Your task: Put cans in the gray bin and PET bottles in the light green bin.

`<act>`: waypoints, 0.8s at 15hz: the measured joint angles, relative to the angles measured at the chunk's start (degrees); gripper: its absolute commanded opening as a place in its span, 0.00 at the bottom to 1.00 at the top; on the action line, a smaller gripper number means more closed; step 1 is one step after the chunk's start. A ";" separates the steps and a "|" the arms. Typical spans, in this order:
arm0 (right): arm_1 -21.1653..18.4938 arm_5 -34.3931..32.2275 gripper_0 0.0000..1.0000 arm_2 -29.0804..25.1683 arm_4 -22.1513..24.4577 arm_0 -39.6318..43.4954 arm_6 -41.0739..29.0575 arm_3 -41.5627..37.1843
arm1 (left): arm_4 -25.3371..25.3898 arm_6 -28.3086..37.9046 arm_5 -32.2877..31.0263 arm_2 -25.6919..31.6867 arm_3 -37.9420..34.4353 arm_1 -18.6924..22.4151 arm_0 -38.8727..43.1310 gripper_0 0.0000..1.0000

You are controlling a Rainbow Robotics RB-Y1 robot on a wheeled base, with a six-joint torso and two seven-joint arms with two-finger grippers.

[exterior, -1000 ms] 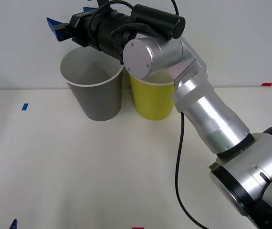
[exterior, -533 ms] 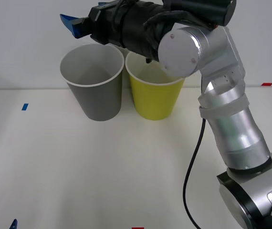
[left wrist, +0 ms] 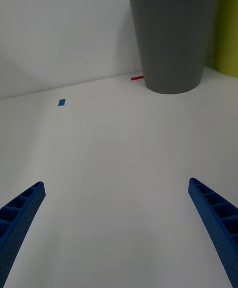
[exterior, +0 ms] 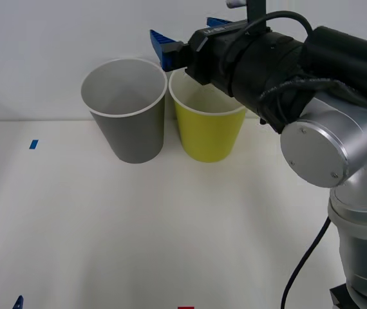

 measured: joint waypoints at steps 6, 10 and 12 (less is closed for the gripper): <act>-4.51 0.10 0.98 -1.75 5.71 13.74 -1.99 -12.33 | 0.00 0.00 0.00 0.00 0.00 0.00 0.00 1.00; -6.71 -2.02 0.98 -7.20 3.70 25.21 -2.87 -18.41 | 0.00 0.00 0.00 0.00 0.00 0.00 0.00 1.00; -7.63 -4.89 0.98 -11.23 0.84 31.42 -2.61 -19.08 | 0.00 0.00 0.00 0.00 -0.01 0.00 0.00 1.00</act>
